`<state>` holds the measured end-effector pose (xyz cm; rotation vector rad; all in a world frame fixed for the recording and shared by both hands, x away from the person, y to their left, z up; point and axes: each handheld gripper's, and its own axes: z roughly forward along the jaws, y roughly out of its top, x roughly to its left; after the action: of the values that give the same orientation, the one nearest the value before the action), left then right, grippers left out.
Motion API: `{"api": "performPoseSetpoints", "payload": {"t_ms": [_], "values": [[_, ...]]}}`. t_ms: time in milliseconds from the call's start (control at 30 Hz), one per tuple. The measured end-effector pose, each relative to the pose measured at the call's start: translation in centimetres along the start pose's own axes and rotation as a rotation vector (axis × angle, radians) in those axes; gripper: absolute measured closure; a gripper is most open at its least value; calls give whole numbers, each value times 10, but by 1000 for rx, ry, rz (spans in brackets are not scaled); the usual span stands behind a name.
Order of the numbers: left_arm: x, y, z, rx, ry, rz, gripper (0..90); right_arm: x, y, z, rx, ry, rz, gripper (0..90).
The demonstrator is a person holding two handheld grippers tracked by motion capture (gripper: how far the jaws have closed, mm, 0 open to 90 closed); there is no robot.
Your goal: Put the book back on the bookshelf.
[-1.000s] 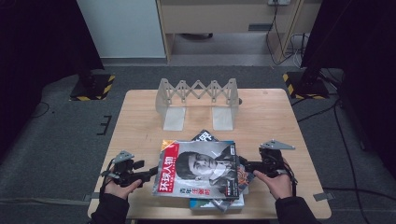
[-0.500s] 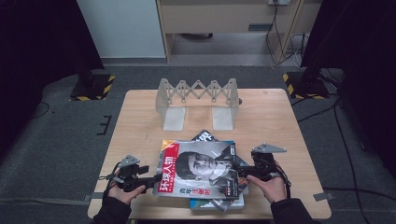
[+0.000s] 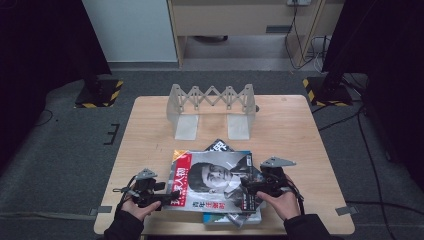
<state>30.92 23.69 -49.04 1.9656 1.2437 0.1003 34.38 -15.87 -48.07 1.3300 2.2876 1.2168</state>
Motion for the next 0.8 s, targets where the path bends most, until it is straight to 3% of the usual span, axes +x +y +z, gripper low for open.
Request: {"api": "performPoseSetpoints", "payload": {"t_ms": [333, 533, 667, 800], "values": [[1, -1, 11, 30, -54, -39, 185, 2, -2, 7, 17, 3, -17, 100], [4, -1, 19, 59, -125, -82, 159, 2, -3, 7, 15, 3, -21, 98], [3, 0, 18, 73, -188, -99, 221, 3, -4, 8, 15, -4, -35, 96], [1, 2, 12, 43, -180, -80, 277, 4, -4, 8, 18, -8, -45, 95]]}}
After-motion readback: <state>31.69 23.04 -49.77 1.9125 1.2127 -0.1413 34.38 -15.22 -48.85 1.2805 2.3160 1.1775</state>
